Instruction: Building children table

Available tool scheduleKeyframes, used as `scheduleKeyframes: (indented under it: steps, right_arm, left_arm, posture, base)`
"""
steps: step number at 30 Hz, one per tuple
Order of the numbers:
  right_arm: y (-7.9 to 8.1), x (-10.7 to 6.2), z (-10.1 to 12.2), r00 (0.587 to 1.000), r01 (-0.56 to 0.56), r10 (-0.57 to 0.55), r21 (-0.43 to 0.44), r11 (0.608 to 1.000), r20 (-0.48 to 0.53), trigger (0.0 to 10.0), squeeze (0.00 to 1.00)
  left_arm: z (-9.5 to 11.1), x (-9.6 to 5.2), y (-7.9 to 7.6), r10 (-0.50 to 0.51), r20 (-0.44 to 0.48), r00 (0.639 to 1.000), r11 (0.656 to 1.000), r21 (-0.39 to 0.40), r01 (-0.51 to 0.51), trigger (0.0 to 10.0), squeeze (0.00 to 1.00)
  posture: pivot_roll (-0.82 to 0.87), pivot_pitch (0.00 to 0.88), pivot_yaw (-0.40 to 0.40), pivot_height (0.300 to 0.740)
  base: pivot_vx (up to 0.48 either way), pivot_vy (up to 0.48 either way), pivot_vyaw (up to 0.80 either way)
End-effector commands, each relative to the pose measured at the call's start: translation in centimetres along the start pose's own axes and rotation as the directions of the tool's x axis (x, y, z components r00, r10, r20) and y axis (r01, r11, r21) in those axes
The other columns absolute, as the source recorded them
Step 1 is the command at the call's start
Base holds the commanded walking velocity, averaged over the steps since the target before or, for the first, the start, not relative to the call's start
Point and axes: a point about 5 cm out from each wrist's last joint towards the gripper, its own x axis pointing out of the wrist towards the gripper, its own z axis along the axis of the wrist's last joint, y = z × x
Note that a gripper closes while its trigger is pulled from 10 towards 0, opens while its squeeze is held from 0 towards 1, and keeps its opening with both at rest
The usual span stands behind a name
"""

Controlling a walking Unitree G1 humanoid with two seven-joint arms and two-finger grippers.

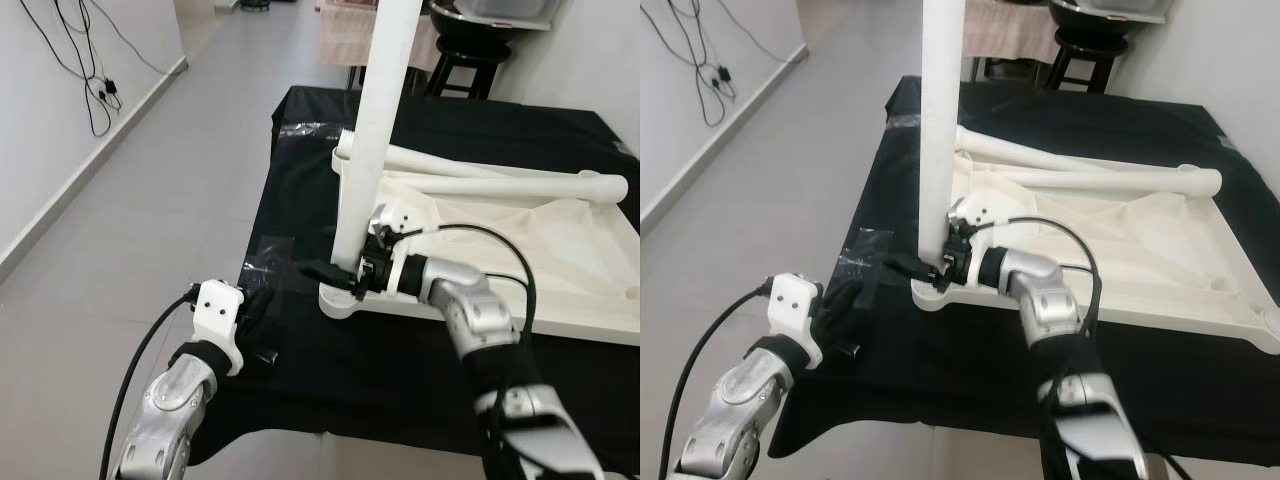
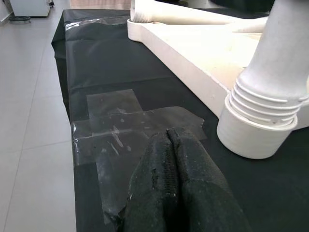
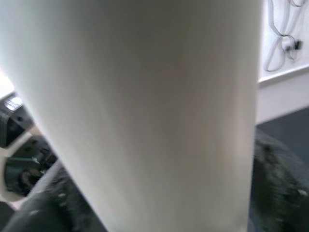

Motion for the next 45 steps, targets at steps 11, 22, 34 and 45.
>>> scheduleKeyframes:
  steps: [11,22,34,45]
  right_arm:
    - [-0.2,-1.9,-1.3,0.999,0.051,-0.051,-0.011,0.999,0.020,0.0,0.00]
    - [5.5,0.2,-6.2,0.704,0.693,-0.708,-0.160,0.703,-0.060,0.0,0.00]
    - [4.8,0.4,-5.4,0.790,0.613,-0.611,0.048,0.789,-0.047,10.0,1.00]
    - [2.1,0.4,0.1,0.973,0.231,-0.227,-0.112,0.966,0.048,10.0,0.00]
  left_arm:
    - [-0.3,-0.1,-0.3,-0.015,-0.023,1.000,1.000,0.005,0.015,10.0,0.00]
    - [-0.1,-0.1,0.4,-0.011,-0.026,1.000,1.000,0.004,0.011,10.0,0.00]
    - [-0.3,0.5,0.1,0.026,-0.021,0.999,1.000,0.010,-0.026,10.0,0.00]
    - [-0.5,0.8,-0.3,0.012,-0.037,0.999,1.000,0.010,-0.011,10.0,0.00]
  posture:
    - [0.10,0.082,-0.093,0.740]
    - [0.06,0.088,-0.078,0.740]
    - [0.04,0.069,-0.093,0.740]
    - [0.05,0.072,-0.073,0.740]
  base:
    - [0.000,0.000,0.00]
    - [0.000,0.000,0.00]
    - [0.000,0.000,0.00]
    - [0.000,0.000,0.00]
